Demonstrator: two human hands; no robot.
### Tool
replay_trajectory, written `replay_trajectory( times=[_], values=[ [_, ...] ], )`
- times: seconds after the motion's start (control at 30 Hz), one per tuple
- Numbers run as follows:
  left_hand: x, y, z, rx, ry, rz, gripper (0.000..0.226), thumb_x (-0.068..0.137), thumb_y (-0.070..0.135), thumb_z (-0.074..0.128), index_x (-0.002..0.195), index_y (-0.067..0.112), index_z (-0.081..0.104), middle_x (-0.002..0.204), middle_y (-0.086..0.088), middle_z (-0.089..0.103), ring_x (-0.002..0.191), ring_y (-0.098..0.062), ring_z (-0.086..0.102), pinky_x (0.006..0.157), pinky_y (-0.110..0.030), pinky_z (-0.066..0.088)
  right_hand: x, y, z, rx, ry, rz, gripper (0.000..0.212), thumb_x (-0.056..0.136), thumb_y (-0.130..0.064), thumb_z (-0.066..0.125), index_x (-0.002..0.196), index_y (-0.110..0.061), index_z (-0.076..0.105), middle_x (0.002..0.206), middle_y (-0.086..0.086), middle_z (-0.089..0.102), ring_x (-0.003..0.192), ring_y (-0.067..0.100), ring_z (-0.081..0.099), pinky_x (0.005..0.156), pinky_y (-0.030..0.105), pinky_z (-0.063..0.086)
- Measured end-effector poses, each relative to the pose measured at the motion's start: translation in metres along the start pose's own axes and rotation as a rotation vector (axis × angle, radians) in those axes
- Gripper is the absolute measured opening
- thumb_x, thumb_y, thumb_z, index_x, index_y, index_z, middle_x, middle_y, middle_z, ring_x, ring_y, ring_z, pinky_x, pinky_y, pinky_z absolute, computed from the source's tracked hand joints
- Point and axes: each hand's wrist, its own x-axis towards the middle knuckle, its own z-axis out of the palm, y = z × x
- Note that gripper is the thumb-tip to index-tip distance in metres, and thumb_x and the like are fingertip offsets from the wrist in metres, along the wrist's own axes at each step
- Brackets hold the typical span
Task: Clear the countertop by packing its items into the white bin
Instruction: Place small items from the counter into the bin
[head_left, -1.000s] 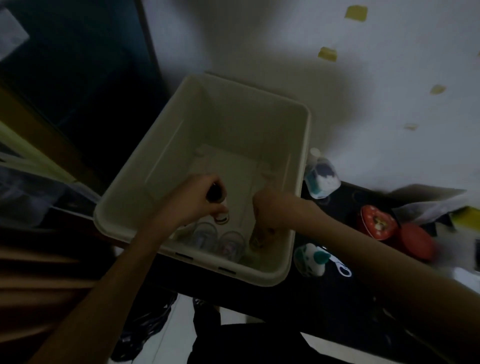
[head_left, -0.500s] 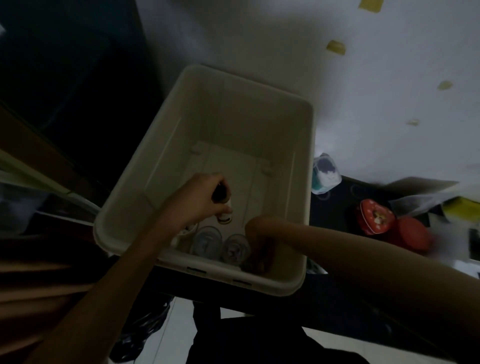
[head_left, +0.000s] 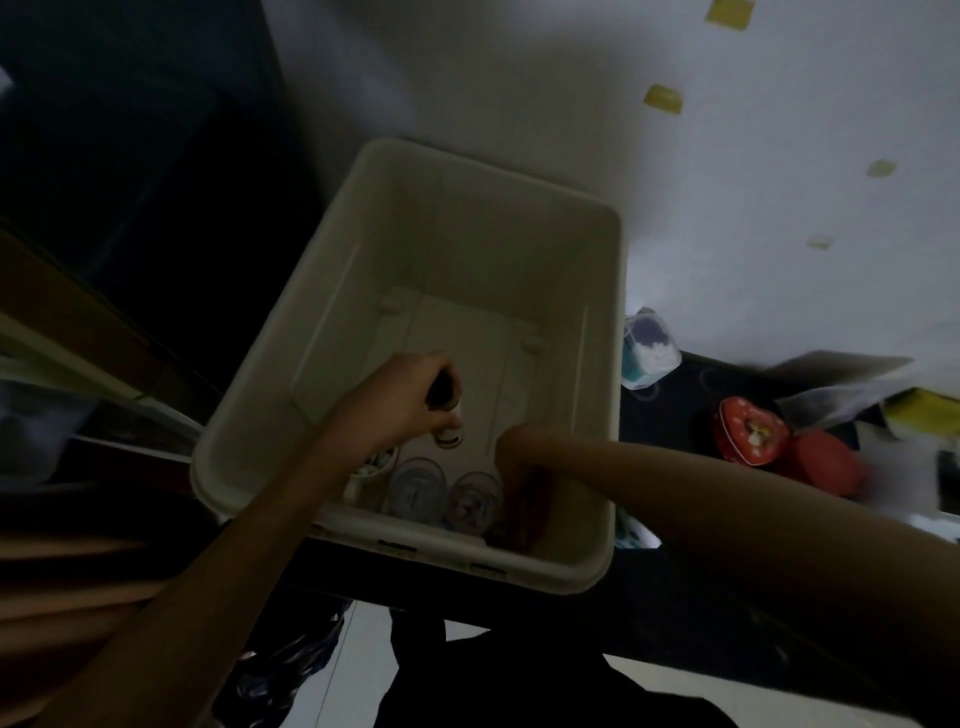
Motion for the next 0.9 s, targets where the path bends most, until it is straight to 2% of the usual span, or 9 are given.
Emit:
replay_trajectory(
  times=[0.07, 0.13, 0.27, 0.37, 0.47, 0.57, 0.7, 0.8, 0.9],
  values=[
    [0.005, 0.000, 0.004, 0.015, -0.028, 0.008, 0.030, 0.073, 0.021, 0.083, 0.098, 0.018, 0.066, 0.093, 0.004, 0.066, 0.088, -0.010, 0.063, 0.075, -0.026, 0.052, -0.017, 0.012, -0.009, 0.084, 0.063, -0.006, 0.048, 0.091, -0.042, 0.064, 0.114, 0.000, 0.067, 0.091, 0.007, 0.061, 0.085, 0.019, 0.056, 0.081, 0.029, 0.043],
    [0.012, 0.002, 0.009, 0.053, -0.053, 0.017, 0.029, 0.074, 0.019, 0.081, 0.098, 0.017, 0.067, 0.097, 0.001, 0.066, 0.091, -0.012, 0.063, 0.077, -0.031, 0.054, -0.032, 0.023, -0.016, 0.095, 0.155, 0.016, 0.046, 0.090, -0.041, 0.066, 0.113, -0.001, 0.069, 0.096, 0.005, 0.067, 0.089, 0.018, 0.062, 0.078, 0.024, 0.044],
    [0.037, 0.013, 0.030, 0.160, -0.122, 0.057, 0.026, 0.078, 0.010, 0.072, 0.102, 0.003, 0.068, 0.103, -0.013, 0.066, 0.095, -0.023, 0.063, 0.075, -0.030, 0.049, -0.054, 0.039, -0.026, 0.164, 0.310, 0.116, 0.032, 0.088, -0.029, 0.070, 0.109, -0.005, 0.071, 0.096, -0.001, 0.069, 0.089, 0.014, 0.063, 0.088, 0.025, 0.048],
    [0.061, 0.014, 0.054, 0.151, -0.237, 0.030, 0.030, 0.077, 0.007, 0.073, 0.107, 0.006, 0.072, 0.106, -0.010, 0.069, 0.098, -0.023, 0.065, 0.074, -0.027, 0.050, -0.074, 0.046, -0.023, 0.261, 0.532, 0.169, 0.034, 0.083, -0.016, 0.075, 0.113, -0.003, 0.064, 0.097, 0.004, 0.067, 0.080, 0.017, 0.064, 0.071, 0.026, 0.047],
    [0.075, 0.012, 0.078, 0.130, -0.362, 0.033, 0.031, 0.072, 0.010, 0.081, 0.102, 0.006, 0.075, 0.100, -0.011, 0.073, 0.092, -0.023, 0.069, 0.080, -0.037, 0.057, -0.080, 0.050, -0.013, 0.370, 0.693, 0.182, 0.019, 0.091, -0.010, 0.063, 0.109, -0.005, 0.062, 0.094, 0.007, 0.069, 0.063, 0.012, 0.060, 0.054, 0.024, 0.046],
    [0.078, 0.010, 0.100, 0.139, -0.413, 0.072, 0.031, 0.069, 0.012, 0.085, 0.096, 0.003, 0.075, 0.096, -0.011, 0.074, 0.086, -0.022, 0.070, 0.078, -0.039, 0.058, -0.086, 0.056, -0.008, 0.426, 0.779, 0.167, 0.008, 0.094, -0.011, 0.058, 0.089, -0.007, 0.063, 0.088, 0.007, 0.071, 0.072, 0.015, 0.069, 0.067, 0.029, 0.057],
    [0.079, 0.003, 0.121, 0.162, -0.480, 0.099, 0.028, 0.068, 0.016, 0.085, 0.089, 0.001, 0.073, 0.093, -0.011, 0.073, 0.082, -0.021, 0.069, 0.078, -0.039, 0.056, -0.087, 0.062, -0.001, 0.510, 0.907, 0.156, 0.011, 0.094, -0.012, 0.059, 0.097, -0.006, 0.068, 0.083, 0.007, 0.069, 0.072, 0.016, 0.071, 0.072, 0.036, 0.062],
    [0.080, -0.001, 0.128, 0.152, -0.509, 0.095, 0.030, 0.071, 0.020, 0.085, 0.092, 0.002, 0.075, 0.097, -0.010, 0.074, 0.085, -0.019, 0.069, 0.078, -0.029, 0.052, -0.084, 0.066, 0.006, 0.543, 0.897, 0.160, 0.012, 0.094, -0.015, 0.060, 0.097, -0.006, 0.068, 0.079, 0.005, 0.071, 0.066, 0.014, 0.071, 0.071, 0.036, 0.062],
    [0.082, -0.004, 0.130, 0.124, -0.493, 0.116, 0.032, 0.069, 0.021, 0.087, 0.093, 0.004, 0.075, 0.097, -0.007, 0.074, 0.087, -0.018, 0.068, 0.067, -0.011, 0.045, -0.084, 0.070, 0.012, 0.561, 0.912, 0.149, 0.012, 0.093, -0.016, 0.061, 0.099, -0.008, 0.067, 0.079, 0.004, 0.070, 0.068, 0.015, 0.070, 0.072, 0.037, 0.062]
  ],
)
